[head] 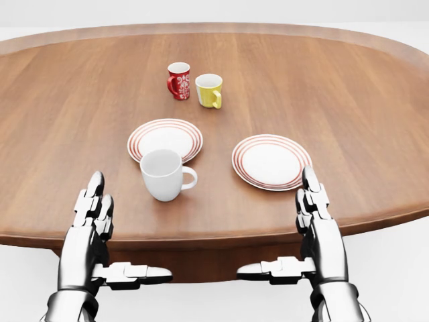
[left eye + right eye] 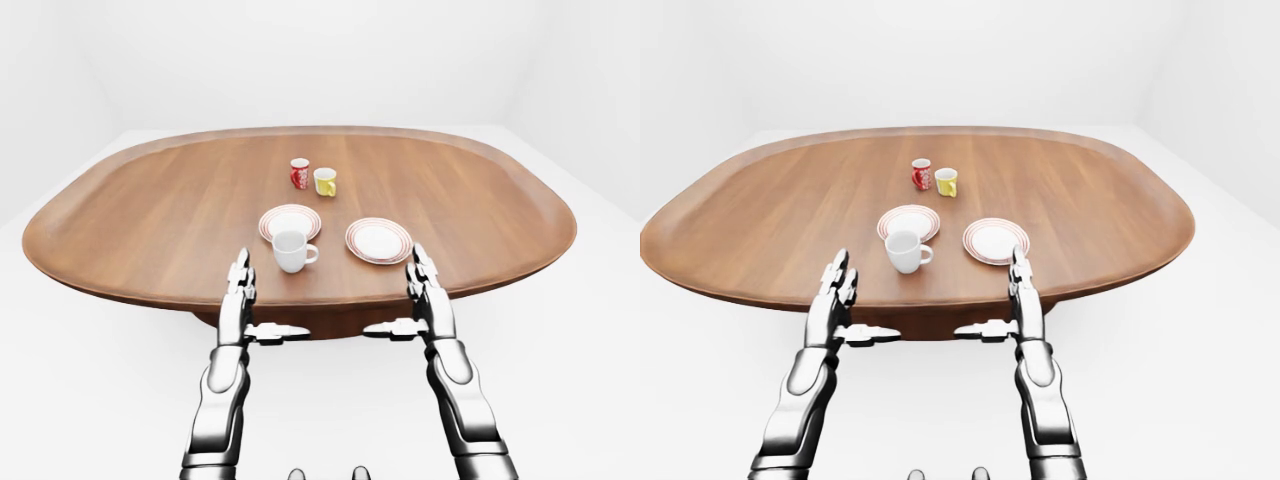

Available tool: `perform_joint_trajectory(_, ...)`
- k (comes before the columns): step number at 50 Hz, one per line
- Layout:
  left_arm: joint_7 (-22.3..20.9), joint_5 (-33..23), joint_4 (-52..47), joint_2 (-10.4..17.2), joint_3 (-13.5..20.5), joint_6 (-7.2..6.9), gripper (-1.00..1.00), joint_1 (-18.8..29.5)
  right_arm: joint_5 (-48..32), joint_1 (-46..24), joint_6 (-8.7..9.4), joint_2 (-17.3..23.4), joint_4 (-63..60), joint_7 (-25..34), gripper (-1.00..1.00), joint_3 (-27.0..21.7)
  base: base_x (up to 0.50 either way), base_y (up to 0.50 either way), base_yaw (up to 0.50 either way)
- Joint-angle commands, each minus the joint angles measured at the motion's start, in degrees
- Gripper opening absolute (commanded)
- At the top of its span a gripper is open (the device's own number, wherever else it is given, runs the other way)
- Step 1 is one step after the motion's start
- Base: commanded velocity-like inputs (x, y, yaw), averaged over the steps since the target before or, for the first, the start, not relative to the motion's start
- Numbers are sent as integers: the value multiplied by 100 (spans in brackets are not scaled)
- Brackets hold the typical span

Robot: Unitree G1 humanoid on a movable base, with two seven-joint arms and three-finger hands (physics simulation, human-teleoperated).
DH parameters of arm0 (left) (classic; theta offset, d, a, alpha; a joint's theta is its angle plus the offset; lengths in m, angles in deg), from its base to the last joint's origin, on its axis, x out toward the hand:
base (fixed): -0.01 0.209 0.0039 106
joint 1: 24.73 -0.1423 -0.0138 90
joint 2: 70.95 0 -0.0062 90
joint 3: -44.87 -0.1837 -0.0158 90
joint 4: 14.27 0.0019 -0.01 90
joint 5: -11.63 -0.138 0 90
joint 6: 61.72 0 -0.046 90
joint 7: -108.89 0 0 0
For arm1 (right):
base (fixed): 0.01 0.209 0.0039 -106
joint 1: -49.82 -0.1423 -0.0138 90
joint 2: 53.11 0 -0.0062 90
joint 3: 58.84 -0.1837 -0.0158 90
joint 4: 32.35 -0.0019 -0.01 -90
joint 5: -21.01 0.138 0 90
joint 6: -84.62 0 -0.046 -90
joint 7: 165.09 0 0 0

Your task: Put the white mug on the left plate.

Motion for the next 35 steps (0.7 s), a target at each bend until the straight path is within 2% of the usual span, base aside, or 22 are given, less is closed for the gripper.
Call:
perform_joint_trajectory(1, -131, 100, -121, 46, 93, -113, 100, -10, -34, -5, 60, 83, -117, 78, 100, -132, 0, 0, 0)
perform_joint_trajectory(10, -154, 85, -485, 59, 67, -357, 100, -17, -101, 31, 294, 105, -546, 110, 100, -159, 0, 0, 0)
perform_joint_trajectory(11, -149, 95, -604, 67, 87, -451, 100, -5, -73, 16, 423, 112, -685, 123, 100, -185, 0, 0, 0)
perform_joint_trajectory(13, -156, 112, -959, 81, 106, -451, 100, 11, -42, 9, 462, 108, -961, 124, 100, -209, 0, 0, 0)
perform_joint_trajectory(16, -165, 174, -2110, 109, 135, -451, 100, 102, 160, -74, 462, 120, -1968, 170, 100, -273, 0, 0, 0)
perform_joint_trajectory(21, -109, 250, -3045, 116, 163, -451, 100, 257, 345, -170, 462, 114, -2675, 189, 100, -311, 0, 0, 0)
perform_joint_trajectory(35, -149, 188, -2979, 90, 137, -451, 100, 212, 647, -236, 462, 101, -2963, 67, 100, -389, 0, 0, 0)
